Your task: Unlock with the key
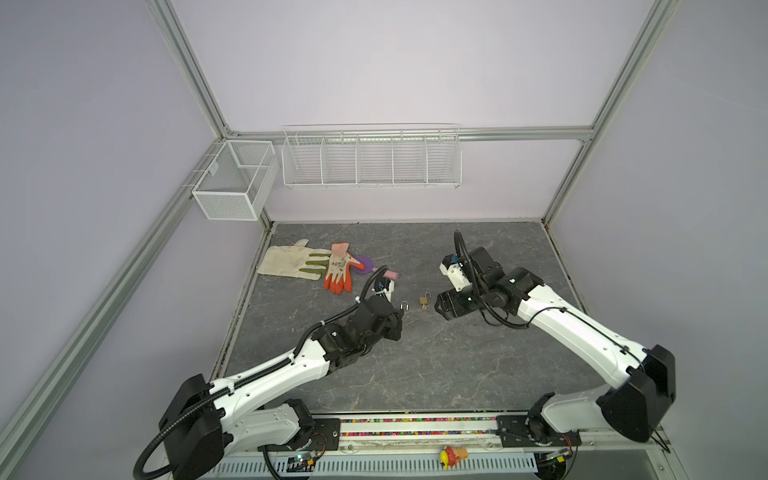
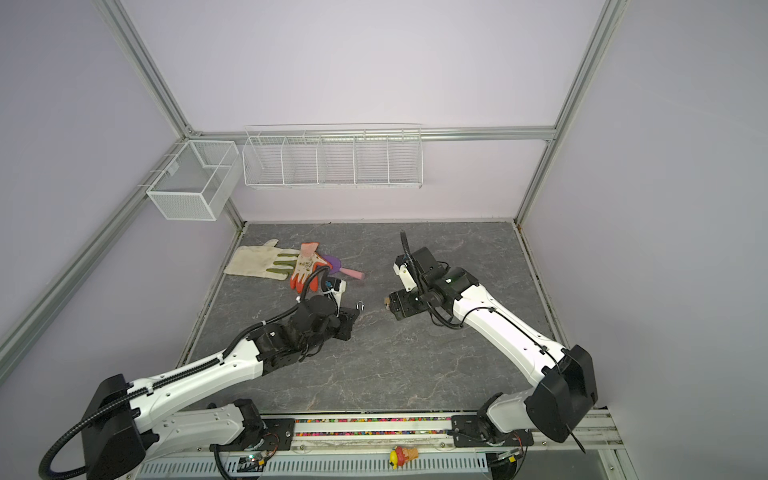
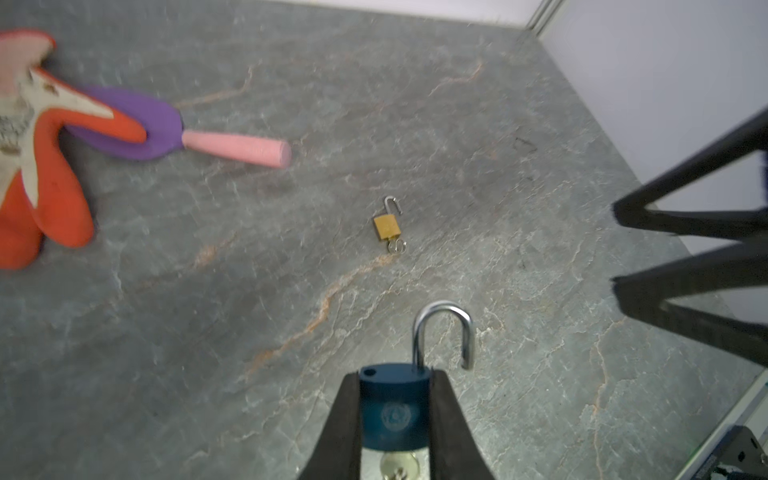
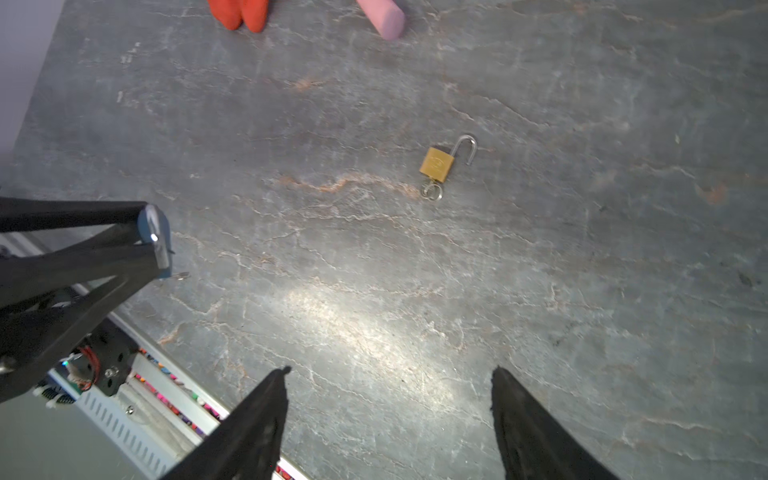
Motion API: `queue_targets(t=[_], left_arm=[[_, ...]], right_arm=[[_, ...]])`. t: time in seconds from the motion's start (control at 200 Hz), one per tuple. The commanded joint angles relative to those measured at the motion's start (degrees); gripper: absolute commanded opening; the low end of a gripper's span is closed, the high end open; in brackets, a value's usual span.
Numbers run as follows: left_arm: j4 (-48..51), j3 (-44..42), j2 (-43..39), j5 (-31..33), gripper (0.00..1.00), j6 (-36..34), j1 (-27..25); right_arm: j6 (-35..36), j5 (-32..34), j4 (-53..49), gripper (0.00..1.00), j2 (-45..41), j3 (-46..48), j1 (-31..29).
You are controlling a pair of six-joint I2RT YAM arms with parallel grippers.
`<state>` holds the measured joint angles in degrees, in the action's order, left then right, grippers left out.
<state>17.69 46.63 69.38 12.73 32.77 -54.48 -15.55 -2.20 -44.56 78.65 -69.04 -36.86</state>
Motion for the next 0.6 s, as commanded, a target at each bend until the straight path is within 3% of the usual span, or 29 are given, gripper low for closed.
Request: queue_targets(t=[0.0,0.205,0.405,0.6], left_arm=[[13.7,4.5,6.1,-2.7,0.00,12.5,-0.7],[11.8,5.7,15.7,-5.8,0.00,20.0,-3.2],[15.7,10.2,24.2,-6.5,0.00,20.2,-4.7],[17.6,11.0,27.1,-5.5,0.00,20.6,-4.8]], right_arm=[[-5.5,1.9,6.2,0.81,-4.0,5.3,2.1],[-9.4,-0.4,10.0,0.83,-7.4,12.4,6.9],[-11.0,-2.1,14.3,0.84,-9.7,17.3,9.1],[-11.4,-3.3,15.6,0.83,-10.0,18.3,10.6]])
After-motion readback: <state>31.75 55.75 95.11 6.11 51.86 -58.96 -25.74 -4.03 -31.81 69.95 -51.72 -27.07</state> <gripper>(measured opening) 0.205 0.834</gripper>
